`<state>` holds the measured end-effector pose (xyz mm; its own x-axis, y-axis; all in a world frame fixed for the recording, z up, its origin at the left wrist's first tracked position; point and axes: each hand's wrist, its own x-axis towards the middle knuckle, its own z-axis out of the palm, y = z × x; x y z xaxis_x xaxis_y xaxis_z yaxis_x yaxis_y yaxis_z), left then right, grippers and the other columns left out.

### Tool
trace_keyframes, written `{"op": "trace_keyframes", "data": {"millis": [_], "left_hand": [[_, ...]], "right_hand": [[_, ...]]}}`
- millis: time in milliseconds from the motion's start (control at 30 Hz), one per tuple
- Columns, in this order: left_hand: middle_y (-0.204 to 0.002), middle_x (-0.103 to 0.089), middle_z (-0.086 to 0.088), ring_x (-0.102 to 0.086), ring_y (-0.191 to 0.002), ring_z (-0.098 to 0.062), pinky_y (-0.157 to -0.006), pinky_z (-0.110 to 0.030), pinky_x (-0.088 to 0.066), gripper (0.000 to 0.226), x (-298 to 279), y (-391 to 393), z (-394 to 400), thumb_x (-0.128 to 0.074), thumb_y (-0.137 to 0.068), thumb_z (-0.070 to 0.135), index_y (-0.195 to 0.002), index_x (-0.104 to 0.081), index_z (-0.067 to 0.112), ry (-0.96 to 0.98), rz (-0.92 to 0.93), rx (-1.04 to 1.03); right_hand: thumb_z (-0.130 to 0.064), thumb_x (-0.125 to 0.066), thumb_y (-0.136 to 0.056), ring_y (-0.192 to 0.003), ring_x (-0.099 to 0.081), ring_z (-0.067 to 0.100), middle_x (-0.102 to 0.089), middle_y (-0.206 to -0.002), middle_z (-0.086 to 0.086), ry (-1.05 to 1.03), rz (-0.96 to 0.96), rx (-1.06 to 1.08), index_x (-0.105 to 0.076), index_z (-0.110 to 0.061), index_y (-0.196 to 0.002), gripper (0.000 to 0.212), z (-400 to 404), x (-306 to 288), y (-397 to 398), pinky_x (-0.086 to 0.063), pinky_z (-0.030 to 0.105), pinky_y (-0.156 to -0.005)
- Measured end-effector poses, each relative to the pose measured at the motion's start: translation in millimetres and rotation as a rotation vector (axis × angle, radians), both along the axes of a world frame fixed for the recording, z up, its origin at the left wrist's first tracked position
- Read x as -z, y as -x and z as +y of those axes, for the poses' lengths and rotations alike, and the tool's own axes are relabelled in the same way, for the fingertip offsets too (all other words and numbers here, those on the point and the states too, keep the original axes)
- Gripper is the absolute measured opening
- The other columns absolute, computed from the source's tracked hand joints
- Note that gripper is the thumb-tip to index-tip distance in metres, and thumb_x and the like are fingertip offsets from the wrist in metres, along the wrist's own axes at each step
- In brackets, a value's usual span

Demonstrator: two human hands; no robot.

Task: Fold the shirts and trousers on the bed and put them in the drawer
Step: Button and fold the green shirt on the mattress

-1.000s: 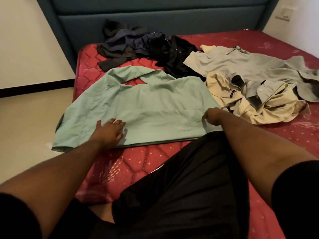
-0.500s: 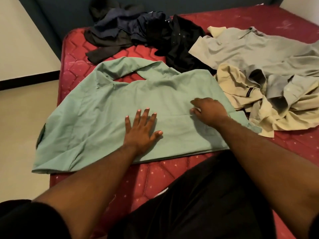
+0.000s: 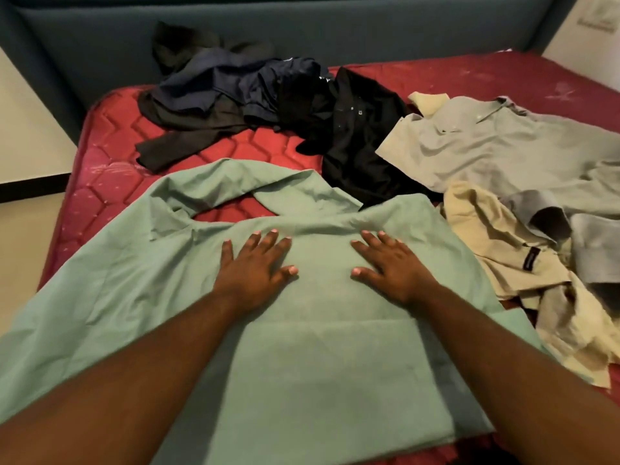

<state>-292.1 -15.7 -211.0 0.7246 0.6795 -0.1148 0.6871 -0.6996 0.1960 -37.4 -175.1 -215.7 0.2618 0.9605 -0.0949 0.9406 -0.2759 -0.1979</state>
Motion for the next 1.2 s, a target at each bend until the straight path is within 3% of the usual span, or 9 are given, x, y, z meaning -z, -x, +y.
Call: {"op": "trace_keyframes", "data": {"millis": [100,200,300,500,633,700,833,1100,1200], "left_hand": [[-0.163,-0.008,0.003,-0.01,-0.15,-0.019,-0.117,-0.052,-0.009,0.066,5.7,17.2,64.6,-0.03,-0.094,0.066,-0.153,-0.015,0.039,-0.011,0.024,-0.101],[-0.147,-0.043,-0.003,-0.04,-0.135,-0.025,-0.106,-0.048,-0.023,0.069,-8.7,46.8,107.9,-0.03,-0.087,0.071,-0.143,-0.042,0.033,-0.2,0.042,-0.091],[-0.125,-0.06,0.007,-0.053,-0.121,-0.02,-0.106,-0.047,-0.02,0.06,-36.4,54.2,133.5,-0.039,-0.082,0.078,-0.12,-0.059,0.035,-0.281,0.306,0.074],[-0.114,-0.061,0.013,-0.05,-0.123,-0.008,-0.113,-0.045,0.009,0.046,-85.6,69.0,145.4,-0.056,-0.078,0.072,-0.106,-0.058,0.035,-0.377,0.484,0.32],[-0.103,-0.068,0.003,-0.062,-0.104,-0.019,-0.099,-0.031,-0.038,0.039,-119.8,88.9,105.0,-0.052,-0.088,0.06,-0.111,-0.05,0.029,-0.425,0.54,0.453],[-0.112,-0.065,0.002,-0.062,-0.104,-0.021,-0.083,-0.029,-0.044,0.044,-133.2,103.8,72.4,-0.046,-0.091,0.059,-0.126,-0.043,0.033,-0.449,0.604,0.487],[-0.129,-0.054,0.002,-0.06,-0.111,-0.023,-0.083,-0.032,-0.046,0.045,-137.3,138.8,-1.5,-0.036,-0.097,0.05,-0.14,-0.033,0.035,-0.453,0.688,0.566],[-0.144,-0.045,0.0,-0.055,-0.121,-0.023,-0.095,-0.04,-0.046,0.052,-62.9,184.7,-112.3,-0.042,-0.091,0.04,-0.141,-0.038,0.029,-0.153,0.477,0.059],[-0.128,-0.059,0.001,-0.059,-0.115,-0.022,-0.09,-0.037,-0.048,0.044,-62.3,184.4,-123.5,-0.046,-0.084,0.053,-0.117,-0.057,0.026,-0.199,0.313,-0.02]], "right_hand": [[-0.061,-0.024,-0.094,-0.145,-0.021,0.011,-0.028,-0.156,-0.012,-0.009,-0.025,0.152,-0.031,-0.037,-0.148,0.06,7.3,5.1,-32.6,-0.018,0.04,-0.118],[-0.032,-0.042,-0.09,-0.107,-0.059,0.031,-0.059,-0.125,0.004,-0.375,-0.187,0.195,-0.057,-0.023,-0.125,0.039,34.2,-5.6,-21.1,-0.047,0.042,-0.088],[-0.02,-0.047,-0.089,-0.086,-0.065,0.034,-0.05,-0.132,0.005,-0.283,-0.216,0.029,-0.047,-0.026,-0.137,0.048,67.4,-22.6,-5.8,-0.05,0.04,-0.067],[-0.024,-0.048,-0.094,-0.089,-0.062,0.038,-0.044,-0.117,0.012,-0.01,-0.26,0.073,-0.058,-0.021,-0.117,0.026,67.8,-56.1,-24.3,-0.04,0.04,-0.066],[-0.016,-0.047,-0.092,-0.098,-0.06,0.038,-0.054,-0.114,0.016,0.012,-0.288,0.134,-0.053,-0.012,-0.111,0.02,27.6,-80.6,-15.7,-0.042,0.041,-0.069],[-0.015,-0.048,-0.092,-0.104,-0.059,0.036,-0.056,-0.116,0.016,0.073,-0.312,0.163,-0.052,-0.012,-0.116,0.024,-6.6,-87.6,-5.0,-0.046,0.041,-0.074],[-0.013,-0.046,-0.095,-0.108,-0.06,0.032,-0.055,-0.123,0.011,0.166,-0.381,0.229,-0.052,-0.016,-0.125,0.031,-78.1,-87.3,21.7,-0.049,0.037,-0.08],[-0.019,-0.043,-0.098,-0.121,-0.053,0.03,-0.053,-0.132,0.013,0.333,-0.166,0.435,-0.056,-0.017,-0.124,0.03,-139.4,-72.3,56.7,-0.044,0.039,-0.099],[-0.02,-0.04,-0.097,-0.124,-0.052,0.028,-0.052,-0.136,0.01,0.381,-0.218,0.489,-0.053,-0.017,-0.129,0.035,-140.5,-80.0,61.2,-0.044,0.04,-0.1]]}}
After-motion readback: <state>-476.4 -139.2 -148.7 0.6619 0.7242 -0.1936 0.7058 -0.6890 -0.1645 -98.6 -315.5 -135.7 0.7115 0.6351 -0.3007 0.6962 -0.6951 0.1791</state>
